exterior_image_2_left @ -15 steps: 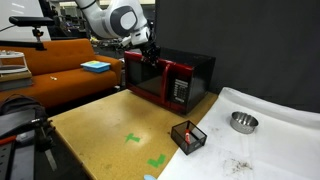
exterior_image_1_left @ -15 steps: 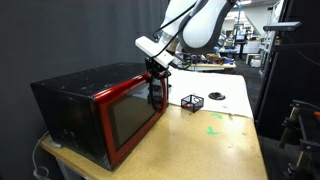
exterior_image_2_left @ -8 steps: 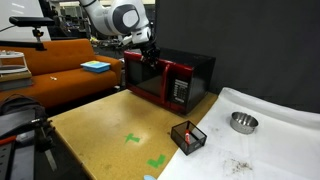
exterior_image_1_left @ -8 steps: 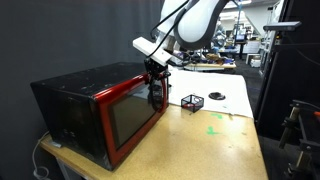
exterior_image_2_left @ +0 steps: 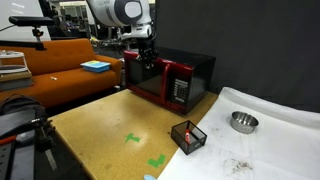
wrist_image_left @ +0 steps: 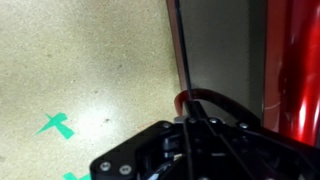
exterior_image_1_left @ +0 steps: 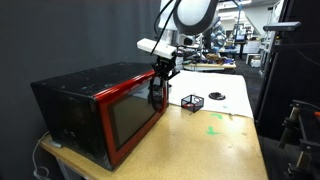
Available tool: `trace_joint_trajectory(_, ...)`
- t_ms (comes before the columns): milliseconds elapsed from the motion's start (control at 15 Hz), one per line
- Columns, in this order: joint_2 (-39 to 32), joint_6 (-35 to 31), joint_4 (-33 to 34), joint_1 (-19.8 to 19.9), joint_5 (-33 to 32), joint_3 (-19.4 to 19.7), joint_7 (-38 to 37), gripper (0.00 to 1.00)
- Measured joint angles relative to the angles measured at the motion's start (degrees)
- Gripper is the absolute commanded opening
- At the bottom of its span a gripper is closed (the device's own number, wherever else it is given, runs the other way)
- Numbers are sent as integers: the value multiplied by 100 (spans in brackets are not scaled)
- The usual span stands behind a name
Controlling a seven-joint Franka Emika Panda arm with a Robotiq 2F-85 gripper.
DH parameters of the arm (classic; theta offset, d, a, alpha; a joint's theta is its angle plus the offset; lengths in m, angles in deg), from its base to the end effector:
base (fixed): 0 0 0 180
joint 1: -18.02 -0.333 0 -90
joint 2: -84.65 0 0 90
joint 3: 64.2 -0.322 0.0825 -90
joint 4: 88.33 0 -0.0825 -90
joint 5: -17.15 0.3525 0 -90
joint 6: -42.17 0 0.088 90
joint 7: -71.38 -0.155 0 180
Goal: Close the microwave door
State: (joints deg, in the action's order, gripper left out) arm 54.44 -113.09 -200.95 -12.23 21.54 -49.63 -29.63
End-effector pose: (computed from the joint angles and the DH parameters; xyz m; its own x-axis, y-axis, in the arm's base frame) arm 0.6083 0.1760 0.2163 0.0596 -0.9977 0.0333 -0.9672 -0.0659 -0.2452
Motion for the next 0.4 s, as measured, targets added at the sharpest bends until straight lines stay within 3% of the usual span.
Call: trace_joint_trajectory(400, 944, 1381, -295, 344, -550, -273, -419, 0)
